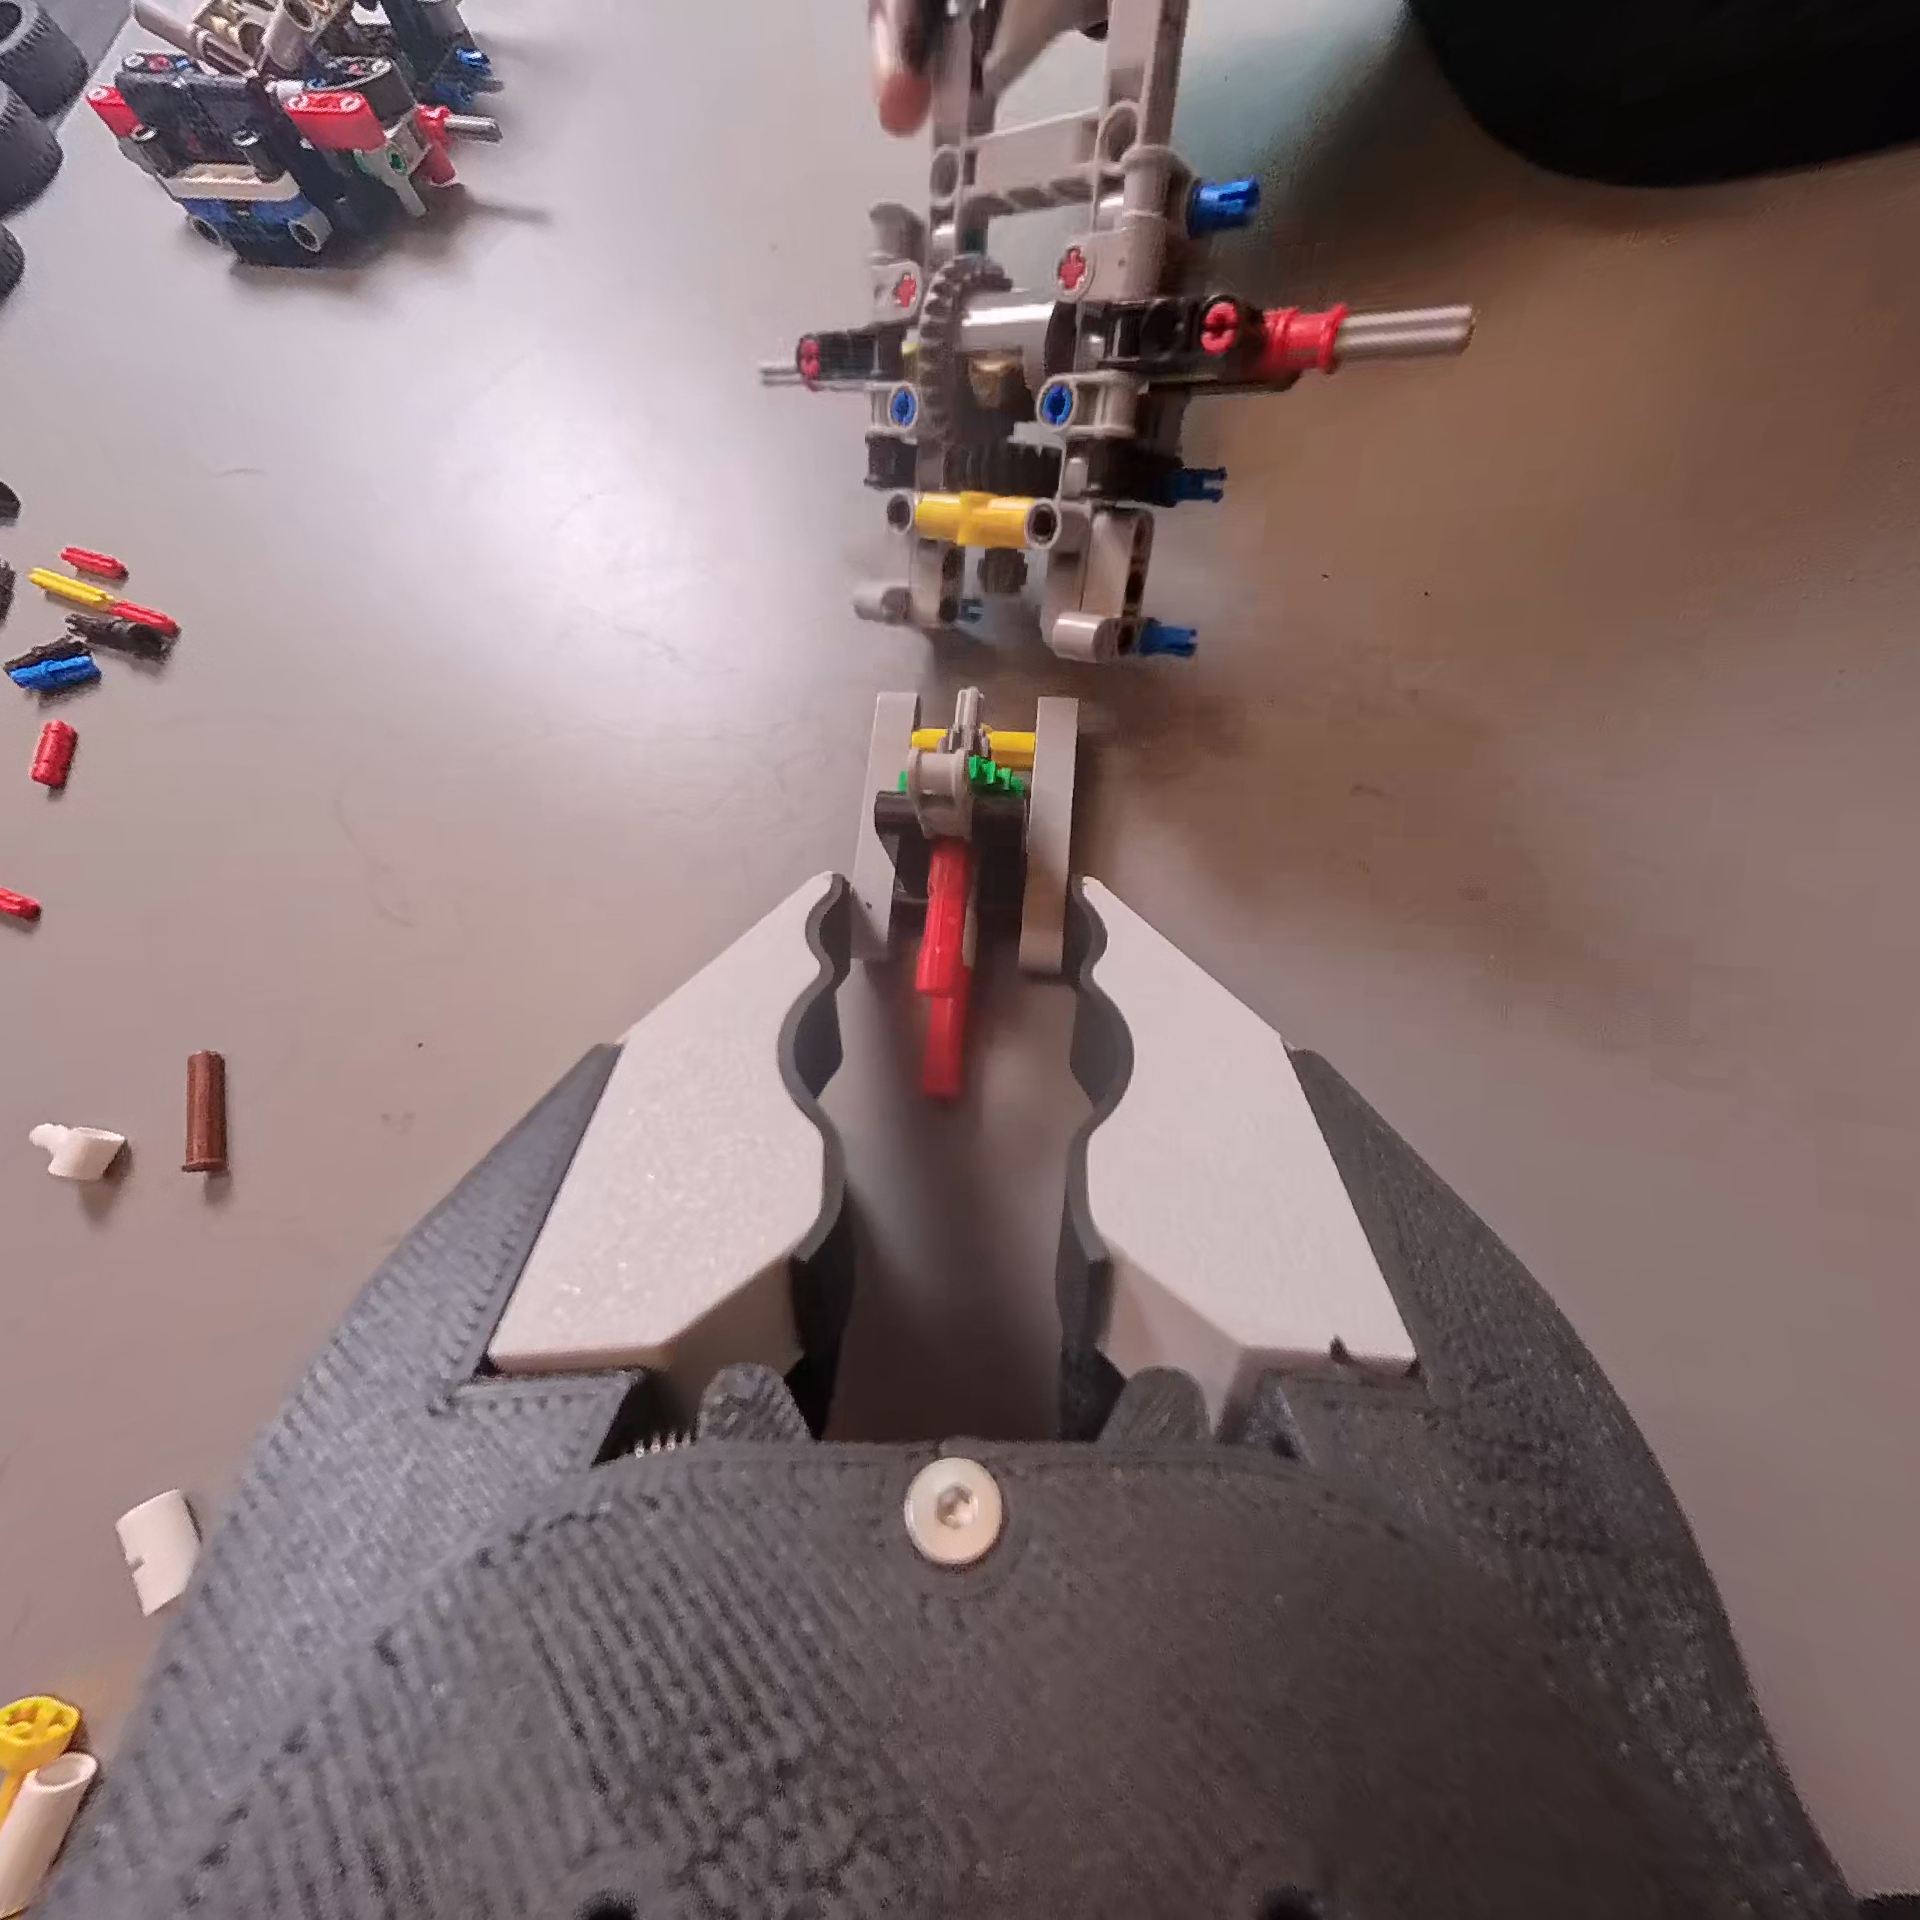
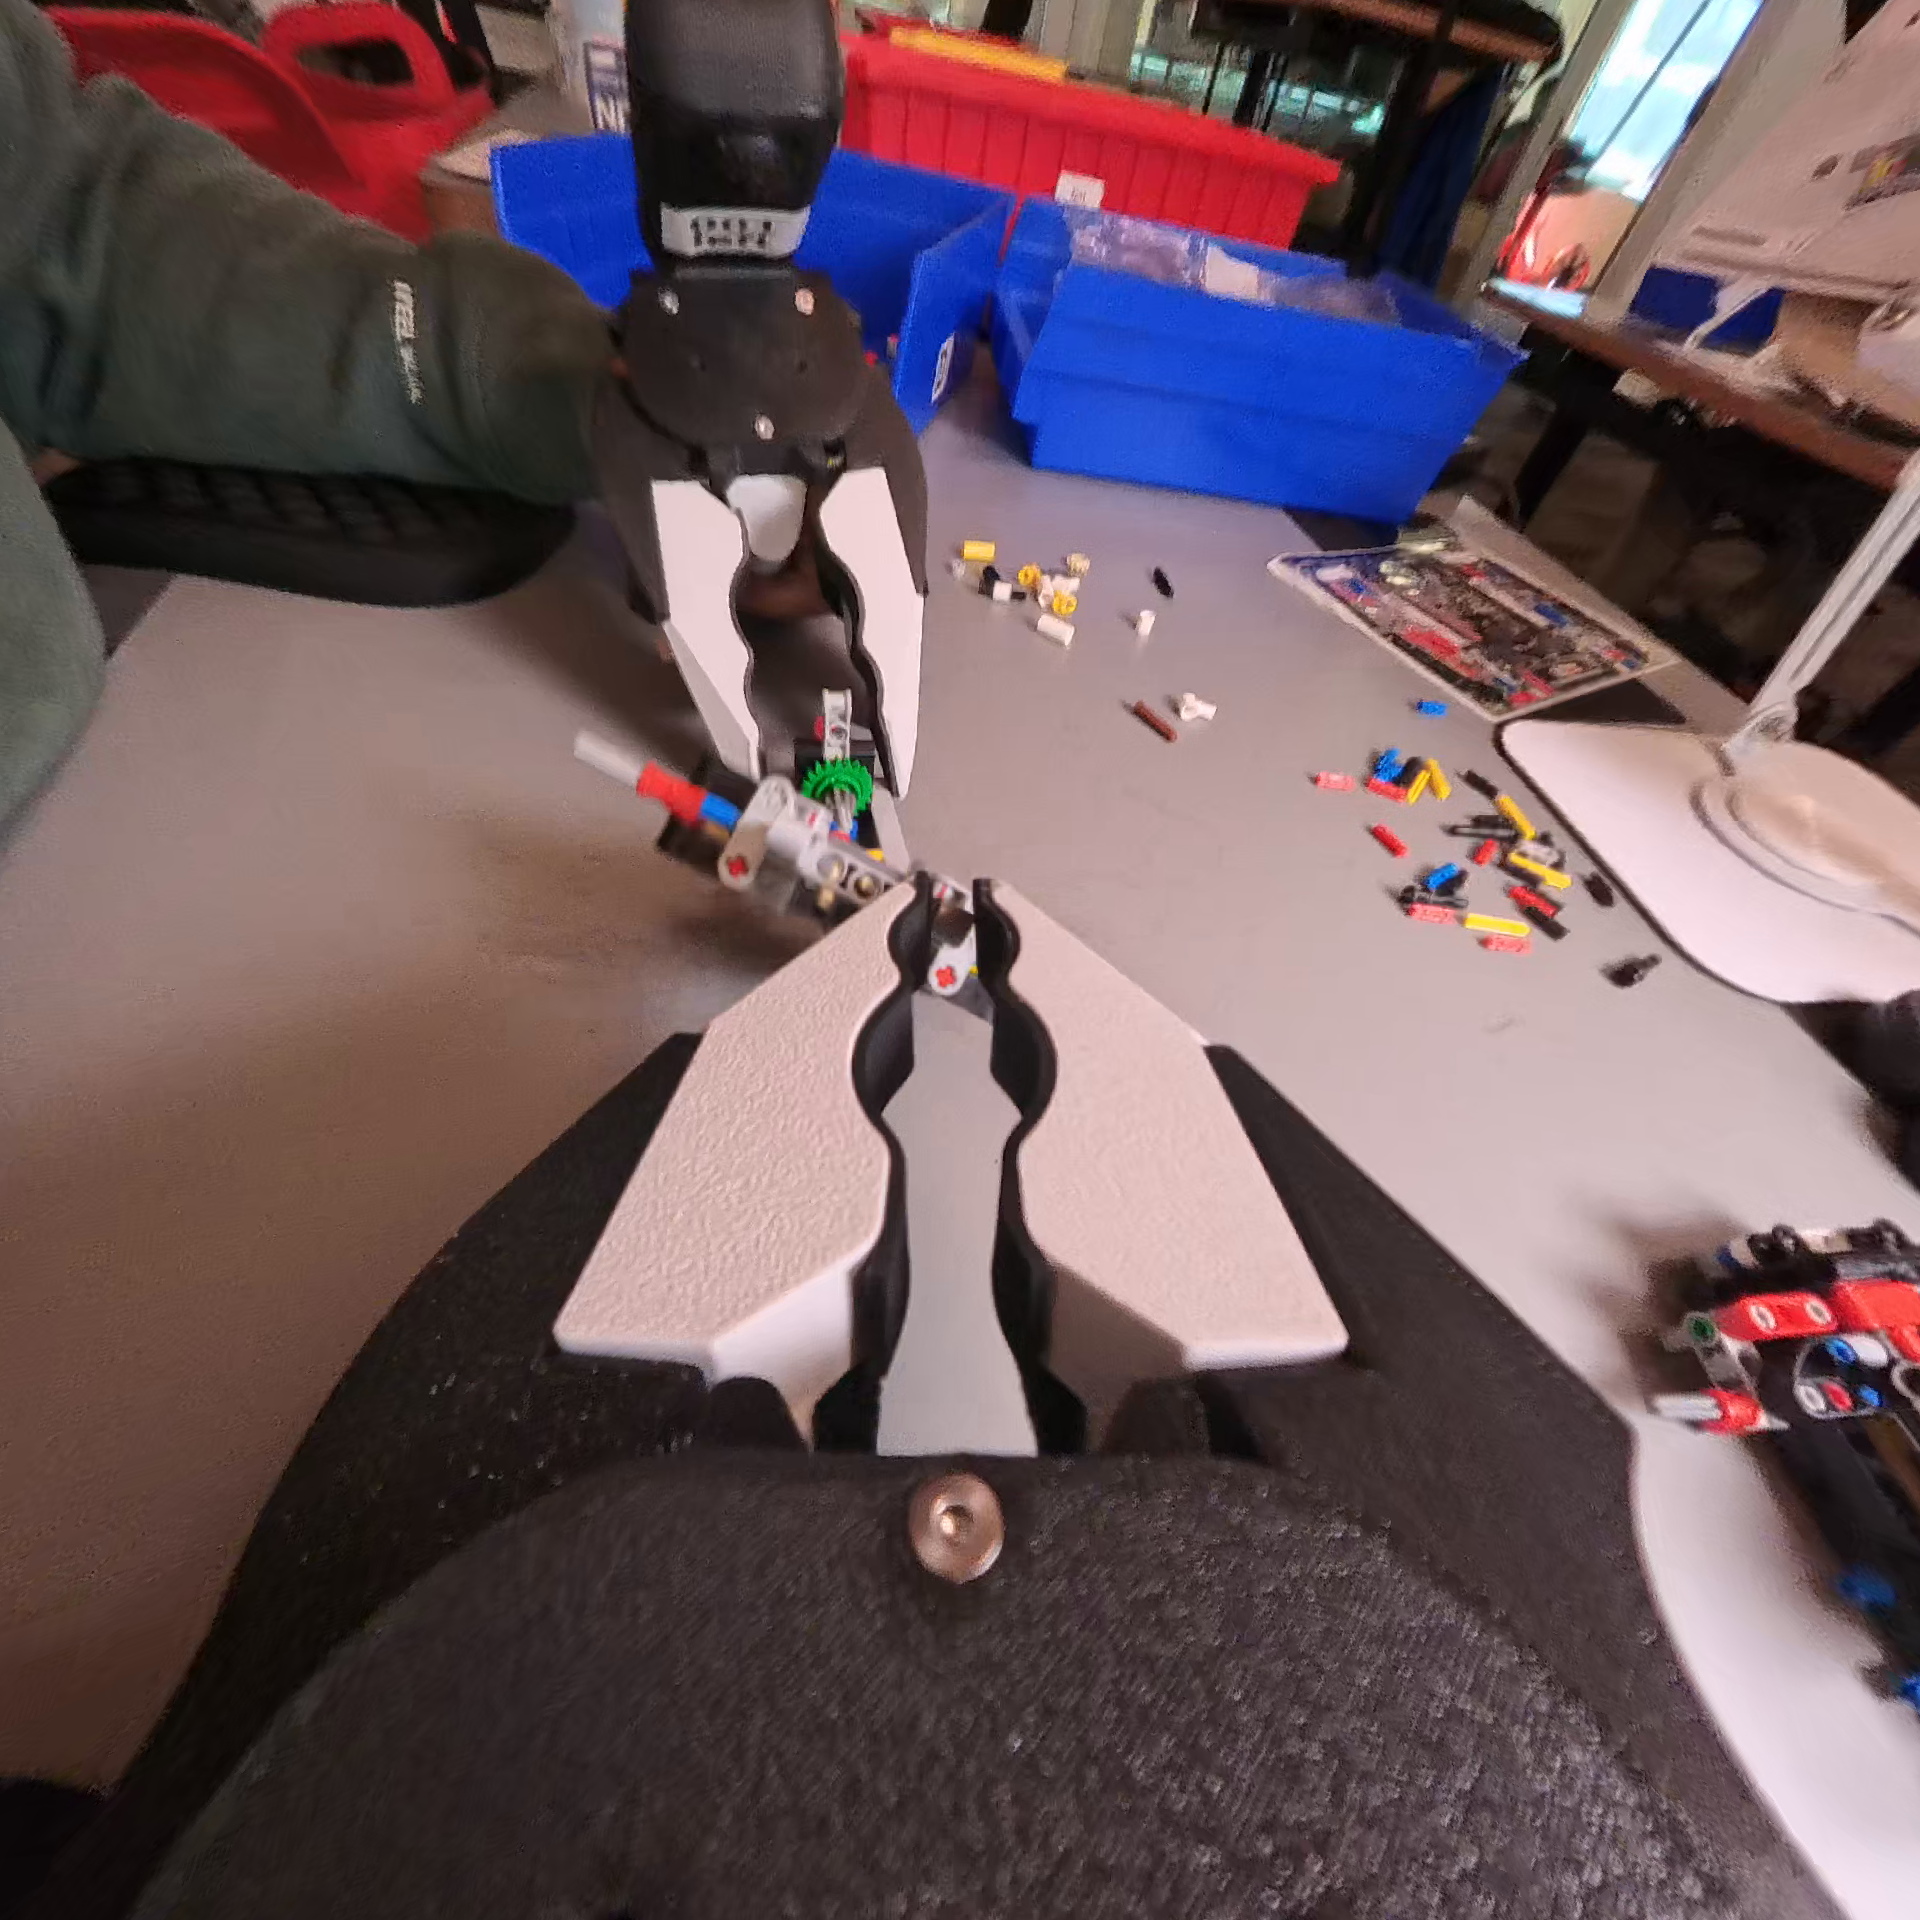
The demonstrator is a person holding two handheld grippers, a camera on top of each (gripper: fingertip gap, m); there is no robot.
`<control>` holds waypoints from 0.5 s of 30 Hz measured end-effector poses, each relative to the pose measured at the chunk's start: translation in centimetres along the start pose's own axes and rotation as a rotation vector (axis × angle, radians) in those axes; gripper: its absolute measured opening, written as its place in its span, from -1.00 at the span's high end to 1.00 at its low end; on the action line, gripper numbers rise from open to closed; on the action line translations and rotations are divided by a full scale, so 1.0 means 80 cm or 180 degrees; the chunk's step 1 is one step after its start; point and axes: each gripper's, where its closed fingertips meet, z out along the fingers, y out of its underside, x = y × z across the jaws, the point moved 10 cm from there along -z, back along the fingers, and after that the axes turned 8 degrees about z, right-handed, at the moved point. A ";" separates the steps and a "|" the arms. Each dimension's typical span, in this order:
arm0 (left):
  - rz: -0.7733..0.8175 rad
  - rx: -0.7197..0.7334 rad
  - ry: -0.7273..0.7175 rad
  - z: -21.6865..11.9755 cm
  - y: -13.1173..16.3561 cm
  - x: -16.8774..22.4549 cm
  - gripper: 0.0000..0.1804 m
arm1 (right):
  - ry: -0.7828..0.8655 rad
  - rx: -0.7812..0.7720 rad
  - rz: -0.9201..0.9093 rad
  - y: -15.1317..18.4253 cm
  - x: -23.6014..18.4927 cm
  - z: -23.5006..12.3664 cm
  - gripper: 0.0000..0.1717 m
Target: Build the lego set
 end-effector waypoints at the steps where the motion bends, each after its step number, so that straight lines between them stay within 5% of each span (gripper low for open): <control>1: -0.0006 -0.0010 0.0000 0.000 0.000 0.000 0.55 | -0.0032 -0.0020 0.0002 -0.001 -0.001 0.000 0.93; 10: -0.0019 -0.0029 0.0005 0.000 0.000 0.000 0.55 | -0.0045 -0.0909 -0.0112 0.018 -0.006 0.011 0.60; 15: -0.0017 -0.0035 0.0028 -0.001 0.000 0.001 0.55 | -0.0320 -0.1580 -0.0151 0.003 -0.015 0.013 0.20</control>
